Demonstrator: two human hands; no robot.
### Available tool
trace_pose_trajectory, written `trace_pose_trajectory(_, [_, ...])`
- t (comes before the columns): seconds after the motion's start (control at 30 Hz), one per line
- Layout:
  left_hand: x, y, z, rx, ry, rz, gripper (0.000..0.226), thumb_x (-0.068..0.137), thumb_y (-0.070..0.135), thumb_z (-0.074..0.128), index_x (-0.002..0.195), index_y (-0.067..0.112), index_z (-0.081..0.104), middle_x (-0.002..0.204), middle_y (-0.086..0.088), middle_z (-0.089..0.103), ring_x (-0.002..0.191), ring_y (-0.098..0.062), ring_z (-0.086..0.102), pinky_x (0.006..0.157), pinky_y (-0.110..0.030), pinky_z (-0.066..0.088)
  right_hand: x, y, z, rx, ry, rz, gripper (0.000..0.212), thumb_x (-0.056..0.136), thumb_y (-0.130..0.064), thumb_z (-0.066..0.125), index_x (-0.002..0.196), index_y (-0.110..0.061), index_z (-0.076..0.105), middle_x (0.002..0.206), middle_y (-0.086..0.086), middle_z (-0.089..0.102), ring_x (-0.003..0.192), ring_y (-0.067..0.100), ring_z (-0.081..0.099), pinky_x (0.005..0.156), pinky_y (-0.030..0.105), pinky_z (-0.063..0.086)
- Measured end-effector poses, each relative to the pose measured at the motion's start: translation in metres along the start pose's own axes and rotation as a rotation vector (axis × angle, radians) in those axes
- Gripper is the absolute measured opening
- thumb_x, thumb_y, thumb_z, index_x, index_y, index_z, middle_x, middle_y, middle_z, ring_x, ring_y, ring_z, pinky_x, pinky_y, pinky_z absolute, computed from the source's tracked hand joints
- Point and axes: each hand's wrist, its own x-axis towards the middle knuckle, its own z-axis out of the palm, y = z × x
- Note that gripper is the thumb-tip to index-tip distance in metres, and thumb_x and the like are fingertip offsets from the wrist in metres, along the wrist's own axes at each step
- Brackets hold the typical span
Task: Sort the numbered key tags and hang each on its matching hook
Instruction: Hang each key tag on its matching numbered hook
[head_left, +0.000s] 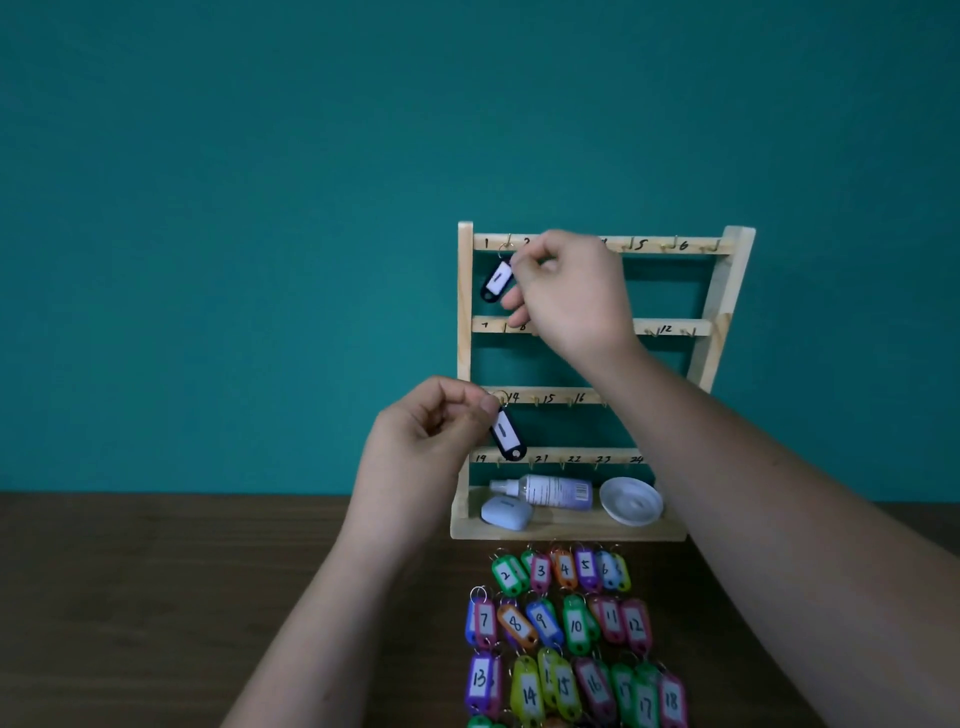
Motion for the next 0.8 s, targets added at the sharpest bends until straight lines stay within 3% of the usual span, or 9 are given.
trace_pose_trajectory(0.13, [0.002,0.003,-0.002,-0.006,0.012,0.008,0.008,0.099,0.026,0.074,0.092,0.025,0.077,0.083,0.003,0.076,0.075,0.001,0.066,0.062,-0.006,0.044,-0.021,0.008,-0.008,-0.007,-0.028,-0.005,0.018,0.104,-0.027,0.059,0.091,-0.023,0.071,0.071,-0.004,0.077,0.058,0.013,0.074,0.062,0.04,0.063])
trace_pose_trajectory(0.3, [0.006,0.005,-0.008,-0.032,0.065,0.033,0.009,0.099,0.03,0.073,0.092,0.026,0.076,0.084,0.01,0.073,0.075,0.002,0.062,0.065,-0.008,0.045,-0.068,0.009,-0.011,0.18,-0.365,0.04,0.031,0.104,-0.05,0.06,0.094,-0.026,0.078,0.086,-0.006,0.079,0.077,0.011,0.076,0.064,0.03,0.057])
trace_pose_trajectory(0.4, [0.006,0.005,-0.012,-0.056,0.1,0.024,0.01,0.099,0.034,0.073,0.094,0.026,0.076,0.087,0.012,0.073,0.077,0.003,0.062,0.071,-0.018,0.046,-0.087,0.012,-0.011,0.26,-0.452,0.045,0.028,0.104,-0.048,0.065,0.097,-0.026,0.08,0.086,-0.004,0.078,0.075,0.007,0.072,0.063,0.025,0.057])
trace_pose_trajectory(0.57, [0.005,0.006,-0.013,-0.081,0.115,0.021,0.009,0.099,0.032,0.072,0.095,0.026,0.076,0.089,0.011,0.073,0.079,0.002,0.062,0.074,-0.025,0.044,-0.098,0.015,-0.003,0.354,-0.432,0.094,0.015,0.105,-0.03,0.069,0.101,-0.021,0.081,0.089,0.0,0.078,0.078,0.011,0.074,0.062,0.028,0.057])
trace_pose_trajectory(0.7, [0.003,0.006,-0.015,-0.08,0.137,0.004,0.01,0.098,0.034,0.073,0.099,0.025,0.076,0.091,0.006,0.073,0.079,0.0,0.061,0.068,-0.013,0.047,-0.096,0.013,0.003,0.31,-0.376,0.074,0.016,0.103,-0.031,0.07,0.093,-0.025,0.08,0.084,0.0,0.077,0.072,0.012,0.071,0.061,0.031,0.06])
trace_pose_trajectory(0.8, [0.002,0.005,-0.018,-0.083,0.158,-0.044,0.014,0.098,0.037,0.072,0.102,0.024,0.076,0.099,-0.001,0.077,0.079,0.0,0.063,0.071,-0.018,0.047,-0.082,0.006,0.002,0.208,-0.29,0.032,0.017,0.101,-0.033,0.071,0.087,-0.026,0.079,0.08,-0.003,0.076,0.066,0.009,0.069,0.057,0.028,0.058])
